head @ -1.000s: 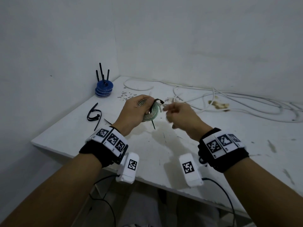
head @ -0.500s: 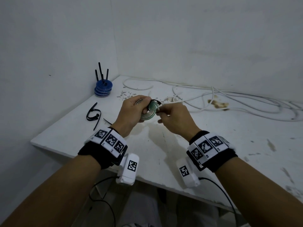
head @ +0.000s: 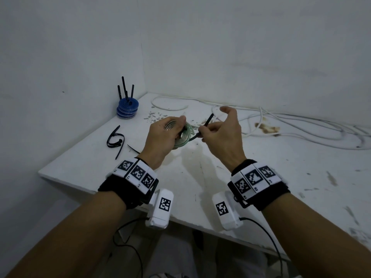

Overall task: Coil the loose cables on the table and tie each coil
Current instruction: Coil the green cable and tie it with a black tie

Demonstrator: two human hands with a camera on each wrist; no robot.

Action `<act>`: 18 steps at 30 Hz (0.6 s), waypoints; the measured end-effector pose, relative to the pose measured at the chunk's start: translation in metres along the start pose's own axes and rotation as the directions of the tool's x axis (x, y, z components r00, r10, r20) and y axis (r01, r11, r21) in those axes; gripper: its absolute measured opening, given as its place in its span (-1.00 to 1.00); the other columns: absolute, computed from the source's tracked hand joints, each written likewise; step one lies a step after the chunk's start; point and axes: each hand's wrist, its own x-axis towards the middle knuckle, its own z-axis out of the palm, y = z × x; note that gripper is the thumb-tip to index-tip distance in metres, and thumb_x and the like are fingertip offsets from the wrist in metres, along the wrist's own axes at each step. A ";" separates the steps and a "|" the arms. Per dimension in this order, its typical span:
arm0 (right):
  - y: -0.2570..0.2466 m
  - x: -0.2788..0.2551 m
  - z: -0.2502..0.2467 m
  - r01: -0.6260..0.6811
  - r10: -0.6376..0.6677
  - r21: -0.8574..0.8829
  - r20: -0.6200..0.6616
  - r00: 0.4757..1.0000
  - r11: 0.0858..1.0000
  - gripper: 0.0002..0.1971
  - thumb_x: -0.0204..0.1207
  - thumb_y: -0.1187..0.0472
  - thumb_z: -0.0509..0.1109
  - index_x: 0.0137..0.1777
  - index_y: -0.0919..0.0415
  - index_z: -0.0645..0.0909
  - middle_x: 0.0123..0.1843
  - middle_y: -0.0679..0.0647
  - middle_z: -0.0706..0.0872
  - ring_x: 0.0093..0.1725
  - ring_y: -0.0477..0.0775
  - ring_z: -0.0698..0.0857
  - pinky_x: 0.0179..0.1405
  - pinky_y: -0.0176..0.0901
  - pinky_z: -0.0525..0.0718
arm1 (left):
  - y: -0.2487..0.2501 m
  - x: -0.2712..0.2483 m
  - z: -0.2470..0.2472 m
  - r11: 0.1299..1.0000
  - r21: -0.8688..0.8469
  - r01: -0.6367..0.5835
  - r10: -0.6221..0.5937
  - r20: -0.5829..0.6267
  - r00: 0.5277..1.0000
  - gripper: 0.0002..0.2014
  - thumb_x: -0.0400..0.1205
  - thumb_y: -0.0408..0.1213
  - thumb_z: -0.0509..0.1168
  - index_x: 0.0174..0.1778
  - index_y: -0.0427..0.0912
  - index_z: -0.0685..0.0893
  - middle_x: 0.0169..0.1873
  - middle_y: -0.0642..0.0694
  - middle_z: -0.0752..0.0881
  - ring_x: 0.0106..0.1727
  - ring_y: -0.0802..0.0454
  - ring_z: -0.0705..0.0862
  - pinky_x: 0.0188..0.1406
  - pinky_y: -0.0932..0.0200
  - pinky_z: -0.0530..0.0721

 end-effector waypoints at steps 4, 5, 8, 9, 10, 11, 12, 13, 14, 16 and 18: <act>-0.010 -0.004 -0.001 -0.042 0.041 0.104 0.016 0.999 0.994 -0.85 0.53 0.42 0.43 0.06 0.30 0.59 -0.33 0.18 0.81 -0.33 0.05 0.84 -0.27 0.05 0.85 | 0.000 0.001 -0.001 0.997 -0.053 0.049 -0.049 -0.006 0.999 -0.71 0.70 0.00 0.31 -0.18 -0.13 0.72 -0.61 0.17 0.54 -0.55 0.22 0.49 -0.54 0.28 0.50; -0.013 -0.003 -0.003 -0.115 0.115 0.198 0.008 0.993 0.973 -0.88 0.53 0.47 0.41 0.02 0.35 0.60 -0.33 0.26 0.80 -0.36 0.12 0.84 -0.32 0.01 0.84 | -0.001 0.001 -0.002 0.996 -0.065 0.058 -0.058 0.006 0.998 -0.69 0.71 0.00 0.29 -0.16 -0.16 0.72 -0.60 0.13 0.51 -0.55 0.18 0.45 -0.55 0.27 0.47; -0.018 0.001 -0.007 -0.338 0.344 0.444 0.072 0.936 0.830 -0.88 0.52 0.57 0.34 -0.05 0.38 0.56 -0.32 0.35 0.76 -0.39 0.20 0.82 -0.34 -0.08 0.83 | -0.002 0.002 -0.003 0.990 -0.106 0.091 -0.085 0.053 0.995 -0.66 0.77 -0.03 0.20 -0.12 -0.19 0.70 -0.55 0.05 0.46 -0.54 0.13 0.38 -0.56 0.27 0.41; -0.018 0.002 -0.008 -0.387 0.389 0.478 0.101 0.916 0.788 -0.87 0.53 0.58 0.33 -0.06 0.37 0.55 -0.31 0.36 0.75 -0.40 0.19 0.81 -0.33 -0.10 0.83 | -0.001 0.001 -0.003 0.987 -0.125 0.105 -0.096 0.072 0.993 -0.65 0.79 -0.04 0.17 -0.15 -0.18 0.69 -0.54 0.04 0.46 -0.54 0.12 0.37 -0.56 0.26 0.39; -0.018 0.002 -0.007 -0.425 0.421 0.498 0.126 0.898 0.756 -0.86 0.53 0.59 0.32 -0.08 0.37 0.54 -0.32 0.36 0.76 -0.40 0.18 0.81 -0.33 -0.12 0.83 | 0.000 0.000 -0.002 0.983 -0.143 0.118 -0.106 0.091 0.990 -0.64 0.80 -0.06 0.15 -0.19 -0.16 0.68 -0.53 0.03 0.46 -0.53 0.11 0.36 -0.54 0.25 0.37; -0.017 0.001 -0.007 -0.454 0.446 0.512 0.147 0.883 0.729 -0.86 0.53 0.59 0.31 -0.08 0.38 0.53 -0.33 0.36 0.76 -0.41 0.17 0.81 -0.34 -0.15 0.83 | 0.001 -0.001 0.000 0.979 -0.156 0.130 -0.114 0.108 0.988 -0.64 0.81 -0.08 0.13 -0.22 -0.15 0.66 -0.53 0.02 0.45 -0.52 0.10 0.34 -0.53 0.24 0.34; -0.016 0.001 -0.005 -0.481 0.470 0.524 0.166 0.867 0.703 -0.87 0.53 0.59 0.31 -0.06 0.40 0.53 -0.34 0.36 0.77 -0.40 0.16 0.82 -0.37 -0.17 0.81 | 0.002 -0.002 0.002 0.976 -0.166 0.144 -0.124 0.122 0.985 -0.64 0.81 -0.10 0.12 -0.23 -0.15 0.64 -0.54 0.01 0.45 -0.52 0.09 0.33 -0.51 0.22 0.30; -0.014 0.001 -0.003 -0.503 0.491 0.540 0.182 0.852 0.675 -0.88 0.52 0.60 0.30 -0.01 0.44 0.55 -0.35 0.36 0.78 -0.39 0.16 0.83 -0.39 -0.19 0.80 | 0.003 -0.003 0.003 0.972 -0.175 0.157 -0.135 0.132 0.982 -0.64 0.82 -0.12 0.10 -0.23 -0.16 0.62 -0.55 0.01 0.44 -0.51 0.08 0.31 -0.50 0.20 0.27; -0.012 0.001 -0.001 -0.521 0.508 0.555 0.193 0.839 0.649 -0.84 0.51 0.60 0.30 0.06 0.50 0.56 -0.34 0.37 0.79 -0.38 0.16 0.83 -0.40 -0.20 0.79 | 0.003 -0.004 0.004 0.969 -0.179 0.167 -0.143 0.142 0.980 -0.64 0.82 -0.13 0.10 -0.22 -0.18 0.61 -0.55 0.00 0.44 -0.51 0.08 0.29 -0.48 0.18 0.24; -0.010 0.002 0.002 -0.539 0.532 0.576 0.200 0.822 0.615 -0.75 0.50 0.61 0.30 0.17 0.61 0.55 -0.31 0.38 0.79 -0.39 0.15 0.83 -0.41 -0.22 0.77 | 0.004 -0.004 0.005 0.969 -0.172 0.175 -0.148 0.159 0.976 -0.62 0.82 -0.09 0.08 -0.21 -0.18 0.62 -0.55 0.00 0.44 -0.53 0.08 0.31 -0.49 0.20 0.25; -0.008 0.003 0.003 -0.539 0.544 0.586 0.190 0.817 0.605 -0.71 0.50 0.61 0.29 0.23 0.62 0.54 -0.35 0.36 0.79 -0.43 0.13 0.82 -0.43 -0.23 0.77 | 0.004 -0.005 0.004 0.969 -0.161 0.190 -0.161 0.179 0.971 -0.58 0.81 0.01 0.07 -0.19 -0.17 0.65 -0.54 0.00 0.46 -0.55 0.11 0.37 -0.51 0.24 0.34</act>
